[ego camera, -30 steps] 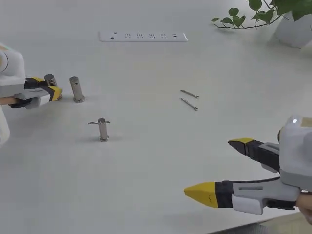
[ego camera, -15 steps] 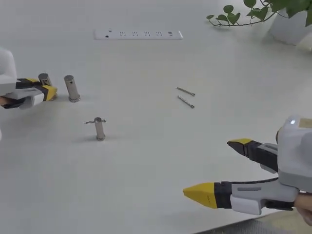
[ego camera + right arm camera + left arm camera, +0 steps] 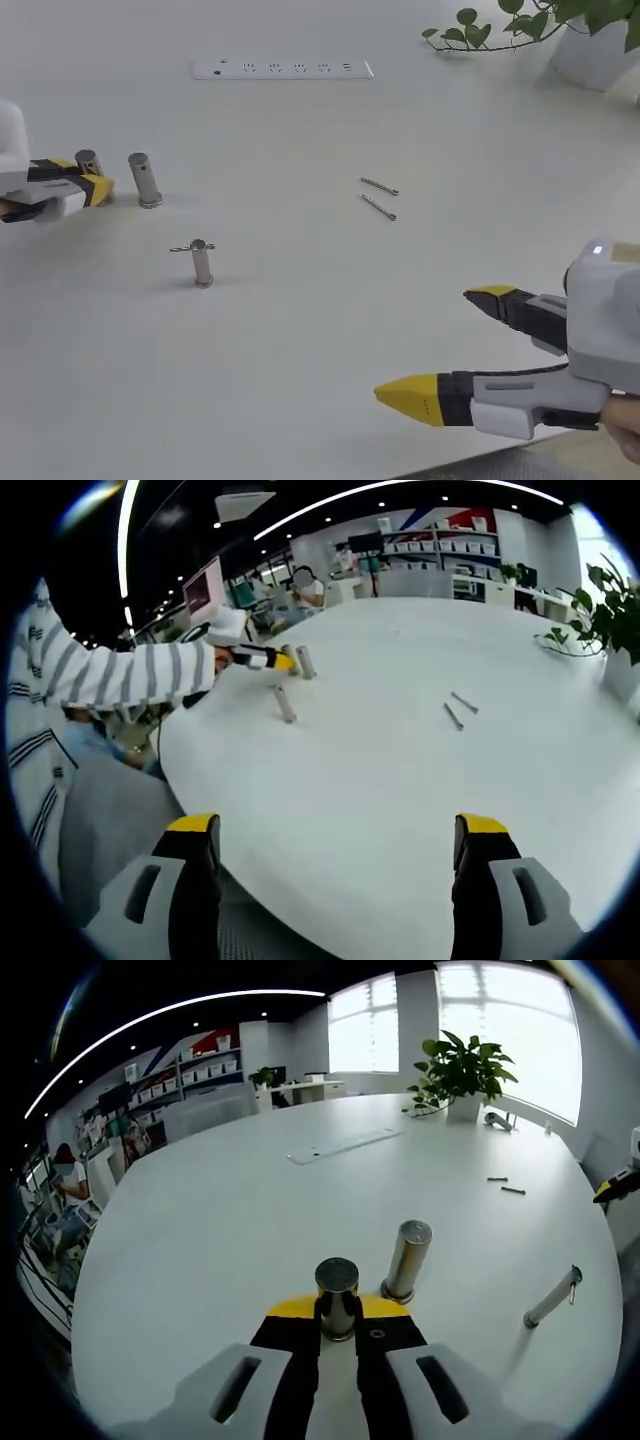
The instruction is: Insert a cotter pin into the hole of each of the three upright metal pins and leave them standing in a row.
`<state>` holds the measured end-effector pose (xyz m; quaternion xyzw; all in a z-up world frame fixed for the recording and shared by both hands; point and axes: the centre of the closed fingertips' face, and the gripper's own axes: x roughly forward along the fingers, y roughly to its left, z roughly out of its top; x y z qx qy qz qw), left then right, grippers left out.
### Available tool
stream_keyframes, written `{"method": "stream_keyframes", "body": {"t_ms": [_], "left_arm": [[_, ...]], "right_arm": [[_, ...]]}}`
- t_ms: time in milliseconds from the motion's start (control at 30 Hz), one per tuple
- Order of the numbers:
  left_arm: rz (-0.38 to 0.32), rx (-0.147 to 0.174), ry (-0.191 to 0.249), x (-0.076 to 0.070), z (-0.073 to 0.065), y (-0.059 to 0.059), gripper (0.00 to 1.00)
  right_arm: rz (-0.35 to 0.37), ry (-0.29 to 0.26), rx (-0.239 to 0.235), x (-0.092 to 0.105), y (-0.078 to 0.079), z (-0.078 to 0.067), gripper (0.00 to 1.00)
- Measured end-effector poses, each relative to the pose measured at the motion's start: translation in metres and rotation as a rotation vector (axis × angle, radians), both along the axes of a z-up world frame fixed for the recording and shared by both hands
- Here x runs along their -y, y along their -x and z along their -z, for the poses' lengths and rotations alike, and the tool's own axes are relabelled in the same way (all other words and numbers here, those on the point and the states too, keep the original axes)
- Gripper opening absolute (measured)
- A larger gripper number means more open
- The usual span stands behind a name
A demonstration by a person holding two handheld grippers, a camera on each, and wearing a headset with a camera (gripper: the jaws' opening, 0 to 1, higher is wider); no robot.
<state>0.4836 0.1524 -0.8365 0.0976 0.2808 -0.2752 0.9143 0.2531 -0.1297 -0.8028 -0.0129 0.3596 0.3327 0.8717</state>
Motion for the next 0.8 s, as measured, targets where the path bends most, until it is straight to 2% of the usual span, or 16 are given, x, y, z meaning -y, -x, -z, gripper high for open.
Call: {"method": "stream_keyframes", "body": {"t_ms": [167, 267, 333, 400, 667, 800], "left_arm": [[0.000, -0.016, 0.010, 0.001, 0.001, 0.002, 0.10], [0.003, -0.014, -0.003, 0.000, 0.000, 0.003, 0.10], [0.001, -0.019, 0.012, 0.000, -0.001, 0.005, 0.10], [0.017, -0.011, -0.004, 0.000, -0.003, 0.006, 0.10], [0.000, 0.015, 0.020, -0.002, -0.020, 0.009, 0.10], [-0.009, 0.027, 0.025, -0.003, -0.030, 0.014, 0.10]], "right_arm": [[0.011, -0.002, 0.010, 0.001, -0.003, -0.003, 0.99], [0.006, -0.001, 0.014, 0.001, -0.003, -0.004, 0.99], [0.004, -0.006, 0.011, 0.000, -0.002, -0.003, 0.99], [0.005, -0.002, 0.008, 0.001, -0.002, -0.002, 1.00], [-0.003, 0.004, 0.005, 0.001, -0.002, 0.001, 1.00], [-0.006, 0.001, 0.009, 0.001, -0.003, 0.000, 1.00]]}}
